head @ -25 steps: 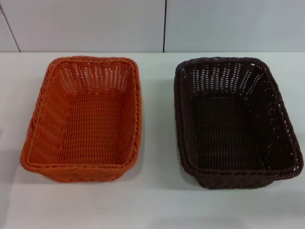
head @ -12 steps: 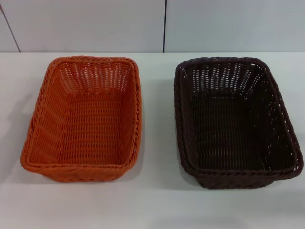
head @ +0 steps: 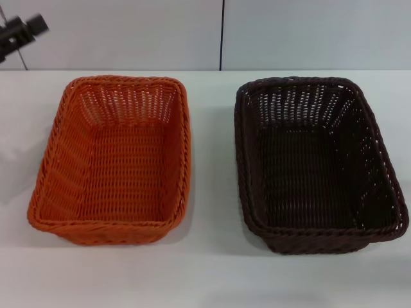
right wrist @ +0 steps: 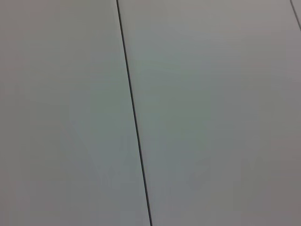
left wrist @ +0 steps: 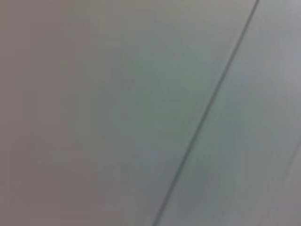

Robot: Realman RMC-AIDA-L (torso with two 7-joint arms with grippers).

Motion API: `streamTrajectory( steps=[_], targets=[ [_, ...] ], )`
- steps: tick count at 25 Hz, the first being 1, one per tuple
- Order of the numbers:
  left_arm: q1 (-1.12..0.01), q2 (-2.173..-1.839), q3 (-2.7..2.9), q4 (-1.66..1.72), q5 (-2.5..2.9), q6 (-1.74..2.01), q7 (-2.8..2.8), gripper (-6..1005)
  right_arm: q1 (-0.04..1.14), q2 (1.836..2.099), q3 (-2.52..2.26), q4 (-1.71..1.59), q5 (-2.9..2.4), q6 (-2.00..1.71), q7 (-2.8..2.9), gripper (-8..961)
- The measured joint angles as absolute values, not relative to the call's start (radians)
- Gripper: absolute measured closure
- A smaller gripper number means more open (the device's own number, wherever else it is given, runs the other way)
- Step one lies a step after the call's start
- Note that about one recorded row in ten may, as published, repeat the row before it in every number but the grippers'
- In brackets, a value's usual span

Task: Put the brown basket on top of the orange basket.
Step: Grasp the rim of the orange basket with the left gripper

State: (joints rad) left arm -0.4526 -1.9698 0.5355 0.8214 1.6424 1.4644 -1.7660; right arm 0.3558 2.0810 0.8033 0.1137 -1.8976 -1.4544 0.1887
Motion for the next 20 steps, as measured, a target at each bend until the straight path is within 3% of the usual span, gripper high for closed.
streamTrajectory(
  steps=[4,11,20],
  targets=[
    [-0.435,-1.956,0.602,0.991,1.785,1.457,-1.957,200,0.357,2.08,0.804,0.113,-1.898,-1.454,0.189,123],
    [-0.434,-1.988,0.621,1.247,2.109,1.467,-2.197,201,0.357,2.08,0.805,0.107,-1.898,-1.454,0.189,123],
    [-0.455,-2.014,0.75,1.342,2.34,1.49,-2.294,203,0.355,2.081,0.815,0.106,-1.898,-1.454,0.189,123]
  ],
)
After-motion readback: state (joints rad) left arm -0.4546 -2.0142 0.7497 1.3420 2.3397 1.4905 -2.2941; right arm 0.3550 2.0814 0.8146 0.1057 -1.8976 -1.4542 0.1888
